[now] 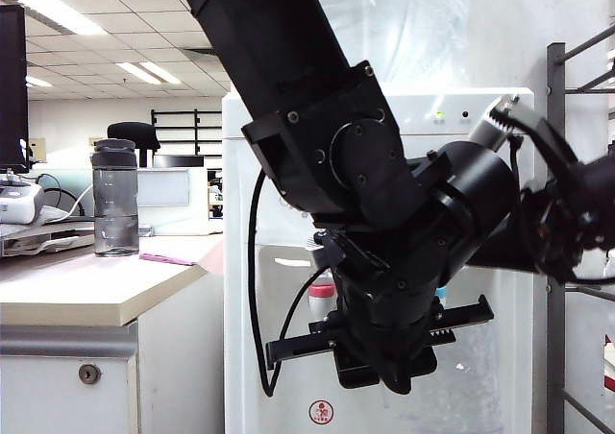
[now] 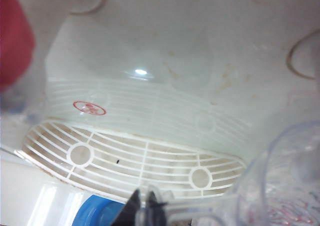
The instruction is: Pick up the plastic mug from the left desk, go to the cold water outlet of the water dispenser, press the vertical switch to get some water, then put the mug back on the desk.
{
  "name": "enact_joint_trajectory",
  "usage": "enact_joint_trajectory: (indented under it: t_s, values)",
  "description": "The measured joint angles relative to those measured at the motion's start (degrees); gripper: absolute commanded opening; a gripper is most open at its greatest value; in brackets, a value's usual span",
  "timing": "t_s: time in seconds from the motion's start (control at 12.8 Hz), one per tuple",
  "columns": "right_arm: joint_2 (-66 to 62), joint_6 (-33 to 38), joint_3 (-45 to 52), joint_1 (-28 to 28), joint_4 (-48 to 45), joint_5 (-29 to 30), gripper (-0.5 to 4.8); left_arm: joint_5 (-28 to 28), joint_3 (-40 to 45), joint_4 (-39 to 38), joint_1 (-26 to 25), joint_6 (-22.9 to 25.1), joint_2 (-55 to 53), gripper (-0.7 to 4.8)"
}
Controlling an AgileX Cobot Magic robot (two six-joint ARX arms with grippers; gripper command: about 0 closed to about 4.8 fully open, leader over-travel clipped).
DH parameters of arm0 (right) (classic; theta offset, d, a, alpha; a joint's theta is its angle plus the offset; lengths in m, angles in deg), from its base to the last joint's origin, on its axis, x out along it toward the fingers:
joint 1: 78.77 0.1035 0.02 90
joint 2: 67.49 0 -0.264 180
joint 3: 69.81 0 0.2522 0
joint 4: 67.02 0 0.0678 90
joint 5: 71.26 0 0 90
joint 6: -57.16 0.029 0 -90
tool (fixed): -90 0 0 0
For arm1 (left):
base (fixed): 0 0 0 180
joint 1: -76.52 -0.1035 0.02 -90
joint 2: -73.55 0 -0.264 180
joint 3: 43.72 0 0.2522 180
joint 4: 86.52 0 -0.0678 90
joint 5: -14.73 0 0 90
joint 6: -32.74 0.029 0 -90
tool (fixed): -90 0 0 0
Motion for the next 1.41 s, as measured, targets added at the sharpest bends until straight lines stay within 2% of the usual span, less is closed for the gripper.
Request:
enact_joint_trajectory:
  t_s: [1.41]
  values:
    - [-4.5, -0.1, -0.6, 0.8, -3.9, 1.1, -0.01, 0.0, 0.0, 0.0, 0.0, 0.3, 0.0, -0.05]
